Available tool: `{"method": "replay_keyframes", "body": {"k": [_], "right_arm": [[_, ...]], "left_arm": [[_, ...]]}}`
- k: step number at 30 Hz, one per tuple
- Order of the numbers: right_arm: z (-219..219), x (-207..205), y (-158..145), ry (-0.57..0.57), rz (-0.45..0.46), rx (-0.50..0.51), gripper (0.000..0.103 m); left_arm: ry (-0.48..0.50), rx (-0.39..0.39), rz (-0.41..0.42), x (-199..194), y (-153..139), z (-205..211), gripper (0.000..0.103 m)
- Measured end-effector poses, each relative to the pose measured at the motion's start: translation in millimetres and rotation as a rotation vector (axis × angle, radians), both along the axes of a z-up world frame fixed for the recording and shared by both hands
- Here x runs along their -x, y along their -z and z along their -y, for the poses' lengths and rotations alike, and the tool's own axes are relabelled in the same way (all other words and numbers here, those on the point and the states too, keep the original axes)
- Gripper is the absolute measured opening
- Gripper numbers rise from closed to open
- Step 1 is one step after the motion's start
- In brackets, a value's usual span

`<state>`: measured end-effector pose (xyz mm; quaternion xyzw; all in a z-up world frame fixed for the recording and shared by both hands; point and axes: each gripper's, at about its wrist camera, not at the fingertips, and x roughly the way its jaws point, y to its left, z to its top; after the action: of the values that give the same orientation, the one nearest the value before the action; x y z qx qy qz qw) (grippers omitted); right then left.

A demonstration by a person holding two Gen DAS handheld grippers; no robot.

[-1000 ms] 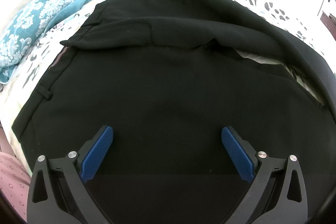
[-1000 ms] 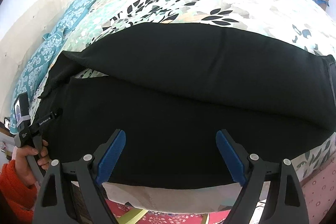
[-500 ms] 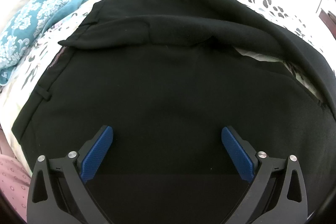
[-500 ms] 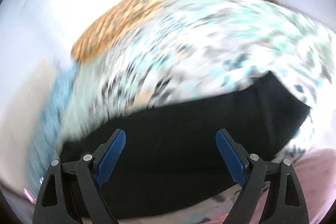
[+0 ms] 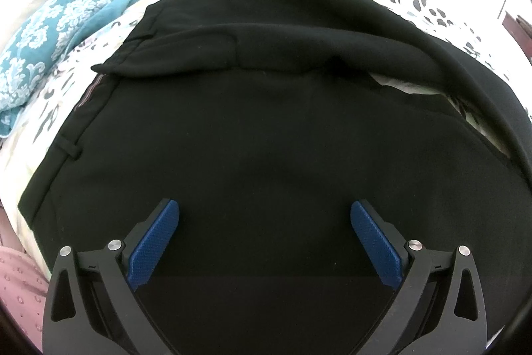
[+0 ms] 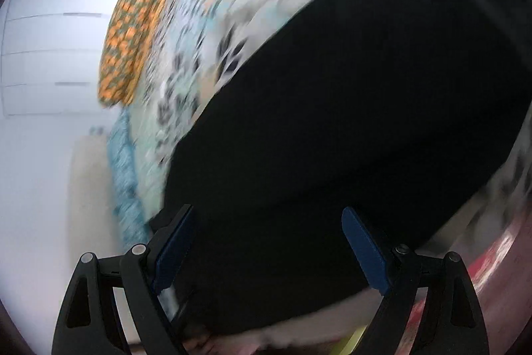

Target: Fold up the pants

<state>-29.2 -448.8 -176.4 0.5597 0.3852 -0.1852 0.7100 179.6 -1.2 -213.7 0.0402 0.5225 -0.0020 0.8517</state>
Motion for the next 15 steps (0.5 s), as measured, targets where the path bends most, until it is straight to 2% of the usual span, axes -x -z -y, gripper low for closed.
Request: {"method": "replay_keyframes", "body": {"k": [4,9,10,11,12,13,14,15], "right_arm": [[21,14,-13,0.117,0.018,0.074,0.087],[31,15,-11,0.129,-0.035,0.158,0.087],[31,15,-10,0.125,-0.042,0.176,0.083],[29,15,-11,0.112,-0.06,0.219,0.072],[29,15,-12,0.097,-0.075,0.25,0.067],[32,15,-13,0.079,-0.086,0.274,0.053],[35,15,-12,0.066,-0.088,0.285,0.037],[37,18,-12,0.062,-0.086,0.282,0.031]], "left_arm": [[-0.003,-0.002,0.0,1,0,0,0.103],[-0.019,-0.001,-0.001,0,0,2,0.103],[-0.022,0.003,-0.006,0,-1,2,0.103],[-0.027,0.008,-0.018,-1,-3,2,0.103],[-0.029,0.017,-0.041,-2,-5,1,0.103],[-0.021,0.032,-0.058,-4,-8,0,0.103],[0.0,0.082,-0.067,-10,-16,-2,0.103],[0.013,0.125,-0.062,-16,-23,-4,0.102]]}}
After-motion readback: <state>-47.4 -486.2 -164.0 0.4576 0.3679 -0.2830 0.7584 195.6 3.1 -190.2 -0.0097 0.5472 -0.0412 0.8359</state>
